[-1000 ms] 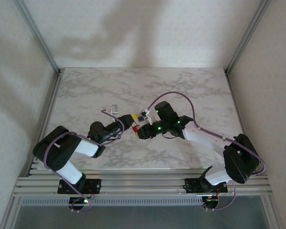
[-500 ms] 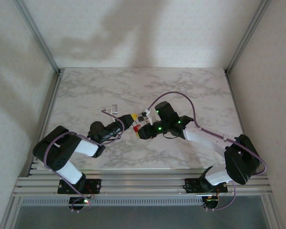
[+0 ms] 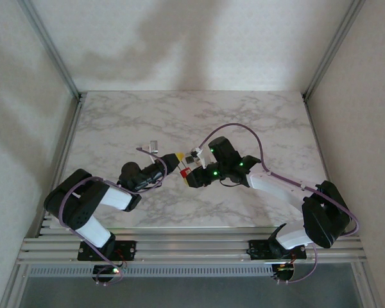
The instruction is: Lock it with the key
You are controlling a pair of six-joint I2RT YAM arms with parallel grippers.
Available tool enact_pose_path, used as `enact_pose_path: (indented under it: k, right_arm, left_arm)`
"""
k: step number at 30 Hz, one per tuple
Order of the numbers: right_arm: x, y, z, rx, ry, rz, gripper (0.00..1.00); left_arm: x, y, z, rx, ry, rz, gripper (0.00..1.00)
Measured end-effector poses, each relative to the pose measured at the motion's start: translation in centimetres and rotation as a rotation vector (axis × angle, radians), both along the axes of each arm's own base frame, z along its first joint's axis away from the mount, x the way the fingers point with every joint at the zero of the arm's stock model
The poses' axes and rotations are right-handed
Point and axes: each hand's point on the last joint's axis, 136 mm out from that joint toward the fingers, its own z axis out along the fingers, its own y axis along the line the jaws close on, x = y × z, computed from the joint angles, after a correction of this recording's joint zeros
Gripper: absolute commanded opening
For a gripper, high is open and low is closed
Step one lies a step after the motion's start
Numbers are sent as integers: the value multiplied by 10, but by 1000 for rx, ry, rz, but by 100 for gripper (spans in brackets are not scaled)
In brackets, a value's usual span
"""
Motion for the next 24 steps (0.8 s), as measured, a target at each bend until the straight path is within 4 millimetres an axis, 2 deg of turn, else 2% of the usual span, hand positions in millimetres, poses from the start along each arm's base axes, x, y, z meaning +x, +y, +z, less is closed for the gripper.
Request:
enact_pose_path:
  k: [19, 24]
  right_arm:
    - [2, -1, -3, -44, -43, -7, 0]
    - [2, -1, -4, -57, -59, -11, 0]
  left_arm:
    - [4, 0, -8, 21, 37, 5, 20]
    - [6, 0, -12, 30, 50, 10, 10]
